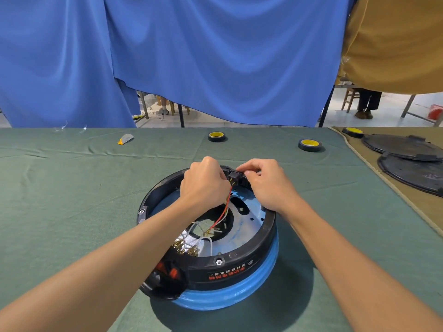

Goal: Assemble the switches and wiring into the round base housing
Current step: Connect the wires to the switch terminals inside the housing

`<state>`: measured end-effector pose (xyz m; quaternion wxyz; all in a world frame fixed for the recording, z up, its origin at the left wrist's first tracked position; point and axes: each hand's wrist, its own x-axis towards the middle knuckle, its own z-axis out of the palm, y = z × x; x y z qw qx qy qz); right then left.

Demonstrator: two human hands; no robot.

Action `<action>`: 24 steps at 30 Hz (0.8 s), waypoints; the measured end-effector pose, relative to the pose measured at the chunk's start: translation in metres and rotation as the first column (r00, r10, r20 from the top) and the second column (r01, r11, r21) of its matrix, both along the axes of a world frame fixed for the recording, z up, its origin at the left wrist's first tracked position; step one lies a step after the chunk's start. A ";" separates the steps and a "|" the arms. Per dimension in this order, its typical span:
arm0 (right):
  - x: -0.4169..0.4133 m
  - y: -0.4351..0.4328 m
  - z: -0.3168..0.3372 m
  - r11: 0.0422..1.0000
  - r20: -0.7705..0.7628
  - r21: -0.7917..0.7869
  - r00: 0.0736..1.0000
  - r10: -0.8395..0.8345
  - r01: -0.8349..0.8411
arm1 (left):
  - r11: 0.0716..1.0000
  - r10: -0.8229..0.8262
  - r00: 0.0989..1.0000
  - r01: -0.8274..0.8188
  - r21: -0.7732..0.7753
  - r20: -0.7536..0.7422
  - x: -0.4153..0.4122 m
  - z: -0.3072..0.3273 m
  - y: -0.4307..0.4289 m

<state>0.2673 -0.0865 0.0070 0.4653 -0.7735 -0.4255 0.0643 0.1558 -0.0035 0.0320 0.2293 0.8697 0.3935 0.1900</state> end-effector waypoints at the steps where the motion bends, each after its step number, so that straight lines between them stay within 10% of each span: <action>1: 0.000 0.000 0.000 1.000 -0.001 -0.003 1.000 0.001 -0.001 | 0.999 0.022 1.000 -0.022 -0.024 0.008 0.002 0.000 0.000; 11: 0.003 0.001 -0.002 1.000 -0.066 0.010 0.998 0.014 -0.013 | 0.795 0.125 0.974 0.014 -0.607 0.187 -0.003 0.011 0.010; 24: 0.002 0.000 -0.002 1.000 -0.095 0.017 0.995 0.019 -0.018 | 0.715 0.115 0.985 0.007 -0.700 0.127 -0.006 0.012 0.016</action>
